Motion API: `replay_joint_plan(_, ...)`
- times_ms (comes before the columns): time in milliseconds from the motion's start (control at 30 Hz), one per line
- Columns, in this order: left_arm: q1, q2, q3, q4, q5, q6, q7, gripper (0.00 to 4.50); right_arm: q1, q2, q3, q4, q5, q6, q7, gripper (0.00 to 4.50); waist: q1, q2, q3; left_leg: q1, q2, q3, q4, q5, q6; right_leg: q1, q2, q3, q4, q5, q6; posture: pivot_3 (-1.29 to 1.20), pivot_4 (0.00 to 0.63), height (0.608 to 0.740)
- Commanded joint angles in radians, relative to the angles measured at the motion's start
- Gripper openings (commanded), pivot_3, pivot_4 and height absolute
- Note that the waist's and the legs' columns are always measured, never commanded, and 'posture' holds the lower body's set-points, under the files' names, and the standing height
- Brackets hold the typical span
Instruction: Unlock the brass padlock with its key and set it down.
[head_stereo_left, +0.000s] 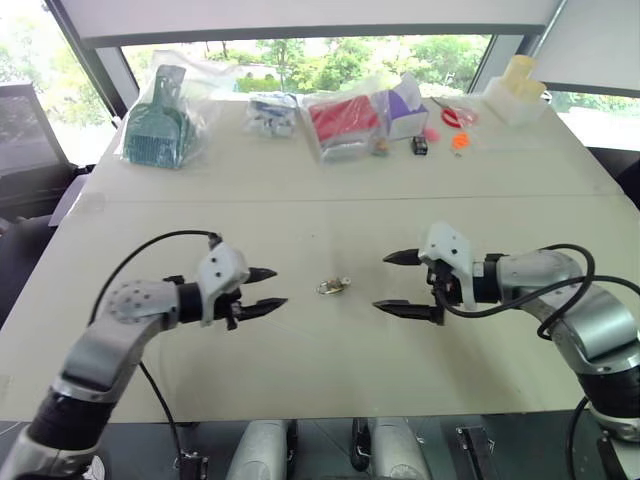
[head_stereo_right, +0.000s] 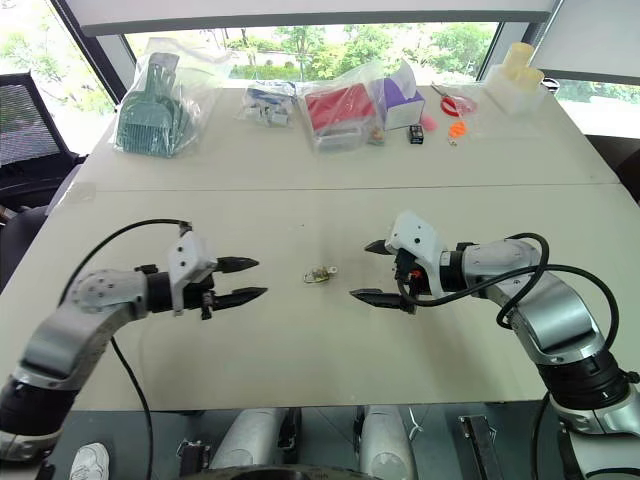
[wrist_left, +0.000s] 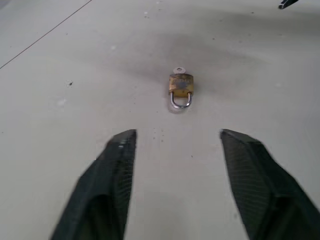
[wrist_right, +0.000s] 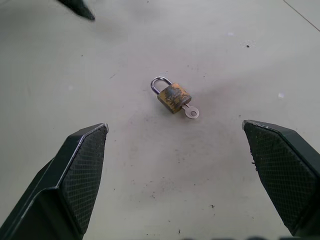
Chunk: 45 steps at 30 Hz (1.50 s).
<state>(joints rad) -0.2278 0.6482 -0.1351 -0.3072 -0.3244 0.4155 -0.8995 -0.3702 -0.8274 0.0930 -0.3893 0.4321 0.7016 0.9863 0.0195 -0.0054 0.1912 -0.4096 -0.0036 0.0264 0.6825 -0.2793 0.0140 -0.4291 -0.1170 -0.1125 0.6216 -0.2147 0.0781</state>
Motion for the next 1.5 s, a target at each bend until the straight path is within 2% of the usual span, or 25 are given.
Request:
replay_joint_plan(33, -0.037, -0.047, -0.069, 0.035, 0.071, -0.056, 0.03, 4.32, 0.001, 0.001, -0.019, -0.035, 0.002, -0.008, -0.016, 4.5, -0.002, 0.0, 0.0, 0.0, 0.0, 0.0, 0.0, 0.0, 0.0, 0.0, 0.0, 0.0, 0.0, 0.0, 0.001, 0.0, 0.15, 0.74)
replay_joint_plan(67, -0.049, -0.067, -0.096, 0.056, 0.097, -0.076, 0.034, 4.44, 0.007, 0.002, -0.021, -0.04, 0.003, -0.006, -0.022, 4.5, -0.003, 0.0, 0.0, 0.0, 0.0, 0.0, 0.0, 0.0, 0.0, 0.0, 0.0, 0.0, 0.0, 0.001, 0.001, 0.0, 0.15, 0.74)
replay_joint_plan(267, -0.121, -0.168, -0.192, 0.19, 0.205, -0.145, 0.069, 4.44, 0.033, -0.001, -0.032, -0.079, 0.016, 0.014, -0.051, 4.5, -0.004, 0.0, 0.0, 0.0, 0.0, 0.0, 0.0, 0.0, 0.0, 0.0, 0.0, 0.0, 0.0, 0.001, 0.001, 0.0, 0.15, 0.74)
replay_joint_plan(400, -0.158, -0.234, -0.205, 0.306, 0.241, -0.192, 0.104, 4.44, 0.051, -0.007, -0.05, -0.097, 0.018, 0.02, -0.07, 4.5, -0.004, 0.0, 0.0, 0.0, 0.0, 0.0, 0.0, 0.0, 0.0, 0.0, 0.0, 0.0, 0.0, 0.001, 0.001, 0.0, 0.15, 0.74)
replay_joint_plan(733, -0.191, -0.305, -0.222, 0.466, 0.327, -0.31, 0.146, 4.44, 0.065, -0.008, -0.059, -0.121, 0.019, 0.029, -0.092, 4.5, 0.017, -0.001, -0.001, 0.001, 0.0, 0.0, 0.001, 0.0, 0.0, 0.002, 0.0, 0.0, -0.001, 0.002, 0.001, 0.0, 0.15, 0.74)
replay_joint_plan(767, -0.191, -0.305, -0.222, 0.471, 0.332, -0.316, 0.147, 3.89, 0.064, -0.008, -0.059, -0.12, 0.019, 0.028, -0.092, 4.5, 0.02, -0.001, -0.001, 0.001, 0.0, 0.0, 0.001, 0.0, 0.0, 0.002, 0.0, 0.0, -0.001, 0.002, 0.001, 0.0, 0.15, 0.74)
replay_joint_plan(900, -0.185, -0.286, -0.229, 0.471, 0.349, -0.323, 0.139, 2.29, 0.06, -0.011, -0.058, -0.113, 0.016, 0.023, -0.09, 4.5, 0.021, -0.001, -0.001, 0.001, 0.0, 0.0, 0.002, 0.0, 0.0, 0.002, 0.0, 0.0, -0.002, 0.003, 0.001, 0.0, 0.15, 0.74)
replay_joint_plan(933, -0.182, -0.282, -0.228, 0.468, 0.349, -0.324, 0.138, 2.07, 0.059, -0.011, -0.056, -0.112, 0.015, 0.022, -0.089, 4.5, 0.021, -0.001, -0.001, 0.001, 0.0, 0.0, 0.002, 0.0, 0.0, 0.002, 0.0, 0.0, -0.002, 0.003, 0.0, 0.0, 0.15, 0.74)
replay_joint_plan(967, -0.181, -0.28, -0.226, 0.465, 0.347, -0.324, 0.136, 1.54, 0.056, -0.009, -0.054, -0.11, 0.014, 0.02, -0.089, 4.5, 0.02, -0.001, -0.001, 0.002, 0.0, 0.0, 0.002, 0.0, 0.0, 0.002, 0.0, 0.0, -0.001, 0.003, 0.0, 0.0, 0.15, 0.74)
replay_joint_plan(1033, -0.178, -0.273, -0.218, 0.455, 0.339, -0.315, 0.131, 0.9, 0.048, -0.001, -0.043, -0.105, 0.006, 0.011, -0.092, 4.5, 0.018, -0.001, -0.001, 0.002, 0.0, 0.0, 0.002, 0.0, 0.001, 0.002, 0.0, 0.0, -0.001, 0.003, 0.0, 0.0, 0.15, 0.74)
replay_joint_plan(1100, -0.178, -0.262, -0.209, 0.442, 0.328, -0.306, 0.122, 0.77, 0.041, 0.01, -0.031, -0.099, -0.006, 0.001, -0.101, 4.5, 0.016, -0.001, -0.001, 0.002, 0.001, 0.0, 0.002, 0.0, 0.001, 0.002, 0.0, 0.0, -0.001, 0.003, 0.0, 0.0, 0.15, 0.74)
replay_joint_plan(1233, -0.179, -0.231, -0.143, 0.322, 0.18, -0.23, 0.02, 0.77, 0.019, 0.046, 0.082, -0.025, -0.205, -0.201, -0.168, 4.5, 0.011, -0.001, -0.001, 0.002, 0.001, 0.0, 0.001, 0.0, 0.0, 0.002, 0.002, 0.0, -0.001, 0.003, 0.0, 0.0, 0.15, 0.74)
replay_joint_plan(1500, -0.219, -0.155, -0.061, 0.179, 0.048, -0.087, -0.08, 0.77, -0.027, 0.11, 0.199, 0.093, -0.423, -0.495, -0.206, 4.5, 0.019, -0.001, 0.0, 0.0, 0.0, 0.001, 0.001, 0.0, 0.0, 0.001, 0.001, 0.0, -0.003, 0.003, 0.001, 0.0, 0.15, 0.74)
